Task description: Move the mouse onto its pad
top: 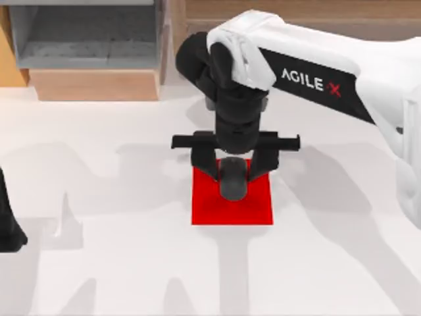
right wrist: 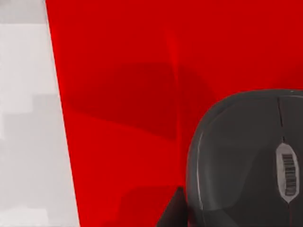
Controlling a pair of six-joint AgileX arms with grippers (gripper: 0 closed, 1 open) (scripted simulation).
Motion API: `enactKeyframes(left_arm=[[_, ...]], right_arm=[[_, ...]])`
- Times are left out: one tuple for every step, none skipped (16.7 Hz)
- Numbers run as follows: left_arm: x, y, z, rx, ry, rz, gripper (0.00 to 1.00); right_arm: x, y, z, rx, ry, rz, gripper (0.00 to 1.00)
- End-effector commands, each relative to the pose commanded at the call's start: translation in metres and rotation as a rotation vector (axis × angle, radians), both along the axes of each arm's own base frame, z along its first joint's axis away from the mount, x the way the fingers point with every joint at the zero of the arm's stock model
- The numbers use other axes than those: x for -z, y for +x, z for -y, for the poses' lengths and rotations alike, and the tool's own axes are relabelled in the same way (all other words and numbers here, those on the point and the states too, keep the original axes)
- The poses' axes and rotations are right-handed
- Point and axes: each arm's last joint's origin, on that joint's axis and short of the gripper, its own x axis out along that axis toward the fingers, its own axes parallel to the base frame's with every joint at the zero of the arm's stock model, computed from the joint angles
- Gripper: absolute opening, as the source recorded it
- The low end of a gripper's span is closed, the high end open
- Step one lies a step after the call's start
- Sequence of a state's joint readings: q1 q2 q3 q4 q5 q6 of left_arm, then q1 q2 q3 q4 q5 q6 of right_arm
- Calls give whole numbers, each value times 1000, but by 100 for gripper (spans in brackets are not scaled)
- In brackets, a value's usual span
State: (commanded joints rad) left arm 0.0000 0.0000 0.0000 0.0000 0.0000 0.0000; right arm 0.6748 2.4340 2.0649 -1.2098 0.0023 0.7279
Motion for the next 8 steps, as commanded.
enactKeyframes(left_arm=[[0,0,0,0,0,0,100],[0,0,0,0,0,0,100],[0,0,0,0,0,0,100],[0,0,0,0,0,0,100],[0,0,0,0,0,0,100],[0,0,0,0,0,0,100],[0,0,0,0,0,0,100],[0,0,0,0,0,0,100]], right_arm=[[0,0,0,0,0,0,38],[0,0,0,0,0,0,45],[0,0,0,0,0,0,53],[0,0,0,0,0,0,60],[0,0,0,0,0,0,68],[0,0,0,0,0,0,75],[0,0,0,0,0,0,83],[0,0,0,0,0,0,90]])
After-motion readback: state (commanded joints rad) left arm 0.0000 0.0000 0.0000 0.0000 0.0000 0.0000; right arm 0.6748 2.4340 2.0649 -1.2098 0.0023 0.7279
